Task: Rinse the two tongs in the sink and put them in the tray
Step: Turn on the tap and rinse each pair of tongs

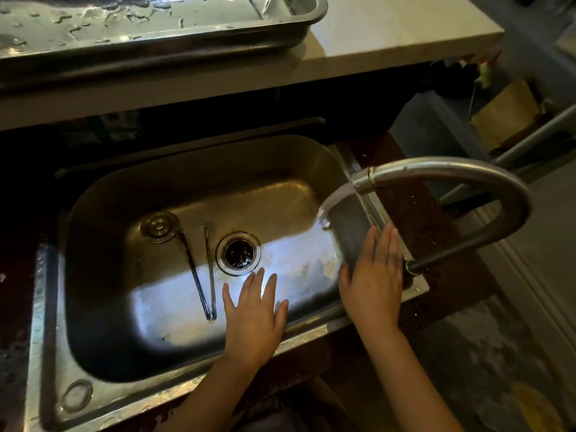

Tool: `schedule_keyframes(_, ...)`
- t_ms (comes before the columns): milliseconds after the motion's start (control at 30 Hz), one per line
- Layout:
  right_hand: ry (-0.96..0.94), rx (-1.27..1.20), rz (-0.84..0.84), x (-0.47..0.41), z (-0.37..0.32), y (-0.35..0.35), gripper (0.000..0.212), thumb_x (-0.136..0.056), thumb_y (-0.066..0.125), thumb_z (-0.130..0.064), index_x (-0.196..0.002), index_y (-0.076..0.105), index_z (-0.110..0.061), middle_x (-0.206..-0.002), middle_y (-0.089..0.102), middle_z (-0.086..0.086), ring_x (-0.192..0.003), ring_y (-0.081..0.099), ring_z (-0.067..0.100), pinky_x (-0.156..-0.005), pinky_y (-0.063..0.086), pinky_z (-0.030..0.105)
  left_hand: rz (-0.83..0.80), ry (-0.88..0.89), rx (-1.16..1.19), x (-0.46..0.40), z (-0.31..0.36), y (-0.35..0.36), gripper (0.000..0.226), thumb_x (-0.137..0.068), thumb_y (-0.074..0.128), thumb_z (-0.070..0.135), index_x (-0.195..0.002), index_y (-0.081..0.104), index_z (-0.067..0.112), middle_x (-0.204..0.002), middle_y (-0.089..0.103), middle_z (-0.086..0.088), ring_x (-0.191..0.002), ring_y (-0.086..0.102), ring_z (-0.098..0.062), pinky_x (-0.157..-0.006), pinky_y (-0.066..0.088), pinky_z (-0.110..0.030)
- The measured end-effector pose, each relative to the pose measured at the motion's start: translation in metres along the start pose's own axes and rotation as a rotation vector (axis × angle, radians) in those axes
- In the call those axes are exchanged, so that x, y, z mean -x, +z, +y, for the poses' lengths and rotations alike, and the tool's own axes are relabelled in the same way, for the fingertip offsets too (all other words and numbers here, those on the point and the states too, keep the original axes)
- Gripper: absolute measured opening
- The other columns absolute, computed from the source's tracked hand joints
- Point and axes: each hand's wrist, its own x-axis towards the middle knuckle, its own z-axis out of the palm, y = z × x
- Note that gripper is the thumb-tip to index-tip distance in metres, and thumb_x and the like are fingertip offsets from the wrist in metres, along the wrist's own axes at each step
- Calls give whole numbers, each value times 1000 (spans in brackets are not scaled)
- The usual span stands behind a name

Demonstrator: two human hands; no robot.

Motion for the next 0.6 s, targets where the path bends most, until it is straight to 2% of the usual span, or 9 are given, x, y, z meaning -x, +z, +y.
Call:
schedule_keyframes(100,-20,5,-30,0,4,0,71,-88,50,-35,-145,17,-9,-156,5,22,-144,-2,32,-115,8,47,1,-4,16,0,0,1,54,-92,24,49,-142,23,29,-155,23,2,-144,15,-16,-113,-11,-50)
schedule_keyframes(167,-28,-12,-22,1,4,-2,63,-87,53,-34,-141,31,-13,-155,10,23,-144,1,33,-114,9,50,-6,-9,25,-1,-1,2,54,-92,24,49,-142,23,29,-155,23,2,-144,15,-16,-114,-8,-50)
schedule_keyframes(267,-74,-60,27,5,-5,-3,46,-83,60,-28,-125,53,-11,-144,38,23,-139,25,35,-111,17,52,-17,-5,50,-2,-2,4,52,-92,28,47,-141,27,27,-152,30,1,-140,24,-16,-116,6,-46)
schedule_keyframes(333,-148,-113,-16,5,-21,0,35,-84,58,-28,-115,60,-12,-130,54,16,-125,45,30,-107,29,49,5,-18,115,-4,-6,2,44,-92,36,41,-132,40,24,-139,47,-2,-126,44,-19,-108,28,-39)
schedule_keyframes(367,-191,-152,-50,4,-31,3,31,-85,58,-28,-112,62,-13,-124,58,12,-118,50,27,-103,35,46,32,-29,142,-7,-11,-1,39,-91,41,37,-126,46,22,-129,54,-2,-115,51,-20,-99,37,-36)
schedule_keyframes(433,-299,-193,-92,1,-53,11,29,-86,57,-28,-110,63,-14,-119,61,9,-109,55,24,-95,42,39,88,-51,145,-13,-25,-8,32,-88,47,31,-118,53,19,-118,59,-4,-102,57,-22,-87,44,-34)
schedule_keyframes(500,-409,-205,-122,-3,-78,19,29,-87,55,-28,-112,61,-15,-117,61,8,-106,56,24,-90,43,37,129,-86,114,-19,-46,-14,34,-86,51,29,-118,53,16,-119,59,-7,-103,58,-25,-86,46,-36)
schedule_keyframes(600,-527,-217,-161,-9,-115,35,33,-88,52,-28,-118,57,-14,-119,59,9,-108,53,26,-91,42,37,149,-159,76,-22,-78,-20,41,-87,51,30,-125,50,15,-128,57,-9,-111,55,-24,-94,45,-36)
